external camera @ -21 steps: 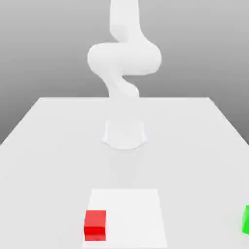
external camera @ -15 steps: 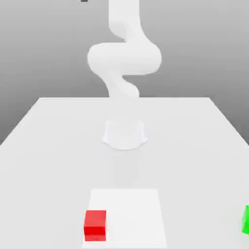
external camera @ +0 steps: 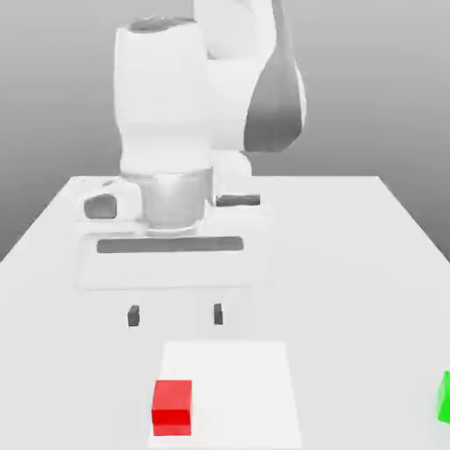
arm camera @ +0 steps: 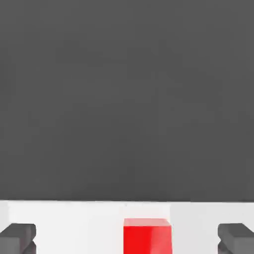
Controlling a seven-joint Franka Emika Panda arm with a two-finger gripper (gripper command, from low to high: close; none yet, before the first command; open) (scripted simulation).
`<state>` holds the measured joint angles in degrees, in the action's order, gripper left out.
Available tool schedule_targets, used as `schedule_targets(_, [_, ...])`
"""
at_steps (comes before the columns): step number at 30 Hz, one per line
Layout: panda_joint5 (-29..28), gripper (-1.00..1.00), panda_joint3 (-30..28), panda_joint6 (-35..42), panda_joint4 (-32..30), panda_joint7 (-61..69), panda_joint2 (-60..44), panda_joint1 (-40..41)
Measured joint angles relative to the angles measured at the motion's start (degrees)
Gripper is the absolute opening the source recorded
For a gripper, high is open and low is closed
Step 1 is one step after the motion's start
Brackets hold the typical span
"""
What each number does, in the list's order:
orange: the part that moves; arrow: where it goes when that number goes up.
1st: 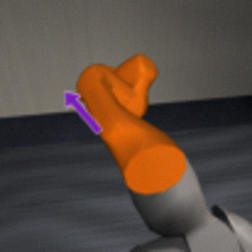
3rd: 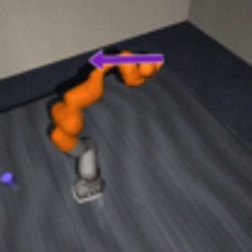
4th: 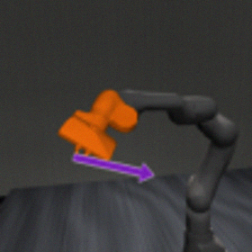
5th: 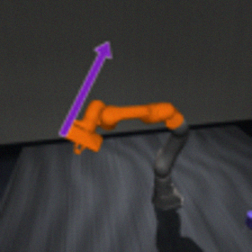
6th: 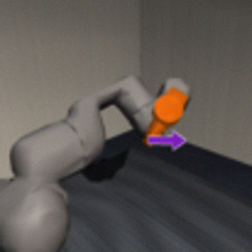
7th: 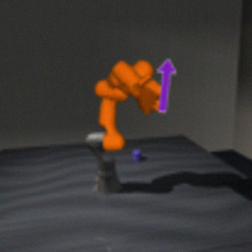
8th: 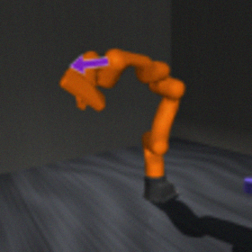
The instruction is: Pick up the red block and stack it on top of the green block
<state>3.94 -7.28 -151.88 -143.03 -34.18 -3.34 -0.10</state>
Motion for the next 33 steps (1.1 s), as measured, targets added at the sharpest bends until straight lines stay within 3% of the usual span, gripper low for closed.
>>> schedule_targets(7, [1.58,0.0,1.35,-9.24,-0.4,2.45,-14.43,1.85])
schedule_targets(8, [2.14,-1.0,1.95,-10.97,-0.09,2.87,-16.51,2.34])
schedule_targets(15, [2.14,-1.0,2.17,-11.37,-0.02,2.86,-17.03,2.55])
schedule_targets(20, [-0.74,-1.0,0.91,-4.0,-1.29,0.81,-8.34,1.56])
schedule_targets(33, [-8.77,-1.0,17.79,4.41,9.89,3.25,-11.51,-17.74])
